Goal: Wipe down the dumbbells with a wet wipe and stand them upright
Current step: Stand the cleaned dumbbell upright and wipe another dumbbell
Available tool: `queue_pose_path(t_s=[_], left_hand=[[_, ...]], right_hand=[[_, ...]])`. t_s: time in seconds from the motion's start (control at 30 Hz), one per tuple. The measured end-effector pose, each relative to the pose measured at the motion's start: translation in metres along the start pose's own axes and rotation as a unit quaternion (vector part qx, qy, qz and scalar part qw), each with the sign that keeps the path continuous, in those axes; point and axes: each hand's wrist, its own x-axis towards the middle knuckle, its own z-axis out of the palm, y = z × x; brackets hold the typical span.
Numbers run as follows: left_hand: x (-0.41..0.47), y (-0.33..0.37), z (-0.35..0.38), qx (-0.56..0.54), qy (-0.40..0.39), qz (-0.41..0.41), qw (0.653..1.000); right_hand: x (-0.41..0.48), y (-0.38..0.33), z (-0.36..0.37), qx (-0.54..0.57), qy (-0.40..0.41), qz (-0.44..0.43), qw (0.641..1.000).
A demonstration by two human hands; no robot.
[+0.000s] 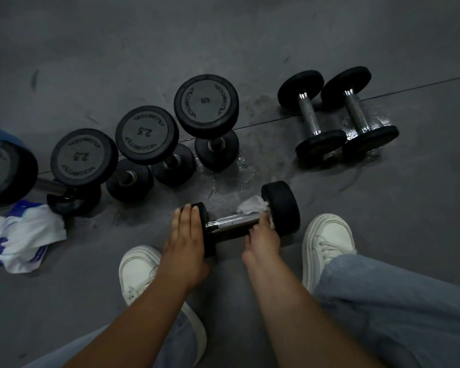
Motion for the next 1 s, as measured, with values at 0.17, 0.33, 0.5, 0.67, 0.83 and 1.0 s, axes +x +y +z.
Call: queue_pose_path(t_s=[0.17,0.33,0.5,0.67,0.83,1.0], left_hand=[[0.003,-0.002,-0.001,-0.002,-0.003,0.0,1.0],[0.003,-0.002,0.001,-0.001,0.004,0.0,1.0],[0.004,-0.002,-0.001,-0.004,-0.003,-0.001,1.0],[0.008,-0.003,-0.001,-0.014,0.003,0.003,1.0],[0.018,-0.003,-0.006,-0.052,0.035,-0.002,0.998],[0.026,0.005,-0.007,-0.17,0.049,-0.103,0.979]], right_hand=[[0.001,-0.013,0.017,0.049,-0.021,0.048,0.997],[0.002,-0.006,0.008,0.014,-0.023,0.033,0.999],[-0.005,-0.004,0.005,0.038,-0.032,0.035,0.998],[0.008,-0.017,0.022,0.056,-0.056,0.07,0.994],[-0.002,-0.003,0.003,0.022,-0.047,0.02,0.998],[0.011,-0.022,0.031,0.087,-0.104,0.082,0.987]])
